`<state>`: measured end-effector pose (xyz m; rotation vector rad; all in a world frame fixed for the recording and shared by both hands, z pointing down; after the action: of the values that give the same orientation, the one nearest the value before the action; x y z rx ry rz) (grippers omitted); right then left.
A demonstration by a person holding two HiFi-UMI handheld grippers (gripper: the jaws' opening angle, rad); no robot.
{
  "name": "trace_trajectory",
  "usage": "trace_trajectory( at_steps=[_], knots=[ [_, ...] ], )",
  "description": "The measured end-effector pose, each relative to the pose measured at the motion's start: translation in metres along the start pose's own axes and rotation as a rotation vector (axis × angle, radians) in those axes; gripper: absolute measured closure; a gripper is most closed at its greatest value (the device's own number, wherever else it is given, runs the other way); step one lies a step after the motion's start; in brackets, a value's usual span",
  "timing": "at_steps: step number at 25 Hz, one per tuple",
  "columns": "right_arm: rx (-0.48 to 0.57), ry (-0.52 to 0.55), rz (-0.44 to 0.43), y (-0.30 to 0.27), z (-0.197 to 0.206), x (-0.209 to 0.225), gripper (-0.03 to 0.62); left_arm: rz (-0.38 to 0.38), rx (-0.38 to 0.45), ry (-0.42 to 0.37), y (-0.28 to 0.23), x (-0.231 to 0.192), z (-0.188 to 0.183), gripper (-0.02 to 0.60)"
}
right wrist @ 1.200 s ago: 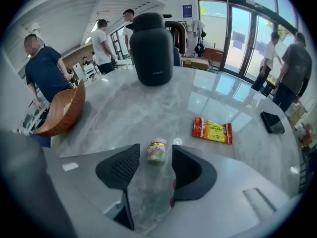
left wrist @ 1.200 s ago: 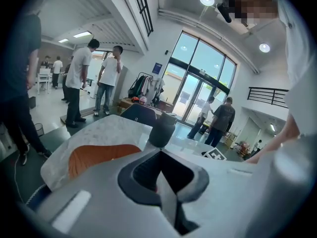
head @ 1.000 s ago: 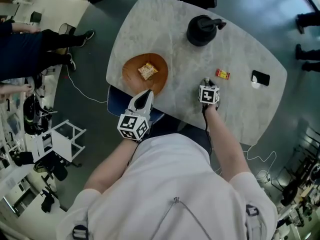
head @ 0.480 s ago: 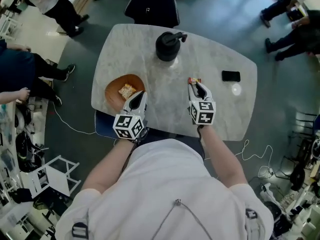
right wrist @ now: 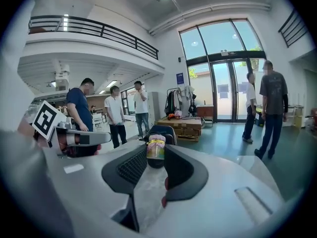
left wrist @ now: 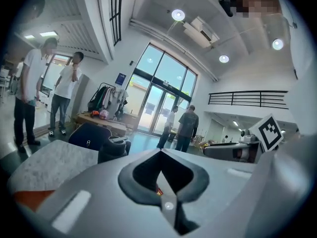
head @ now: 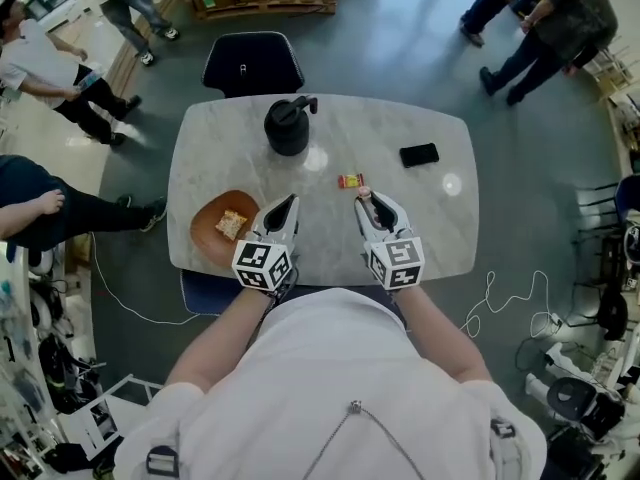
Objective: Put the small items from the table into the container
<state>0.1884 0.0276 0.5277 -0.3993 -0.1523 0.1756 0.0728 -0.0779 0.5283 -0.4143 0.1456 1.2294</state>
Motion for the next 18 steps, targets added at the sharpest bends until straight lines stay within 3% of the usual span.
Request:
trace_trajectory(
  at_steps=[8,14,18],
  knots=[
    [-0.005,0.056,-0.041,-0.001,-0.005,-0.008,0.459,-0.025,0.011,-0.015,0.007,0.000,-0.001,0.578],
    [-0.036,0.107,-0.129,-0.028,-0.007,-0.039,0.460,-0.113,0.028,0.011,0.034,-0.031,-0.001,0.578],
    [-0.067,0.160,-0.232,-0.057,-0.003,-0.069,0.459,-0.208,0.041,0.042,0.057,-0.056,0.005,0.578]
  ],
)
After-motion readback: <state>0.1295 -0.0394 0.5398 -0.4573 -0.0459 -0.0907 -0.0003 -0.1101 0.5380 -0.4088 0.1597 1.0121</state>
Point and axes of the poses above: the fingertips, and each gripper's own axes: y backward along the fingers, x to its right, z out of its underside, the point moved 1 cm from there along y, backward along the fingers, and after that the axes turned 2 degrees about -z, right-handed, at the moved point
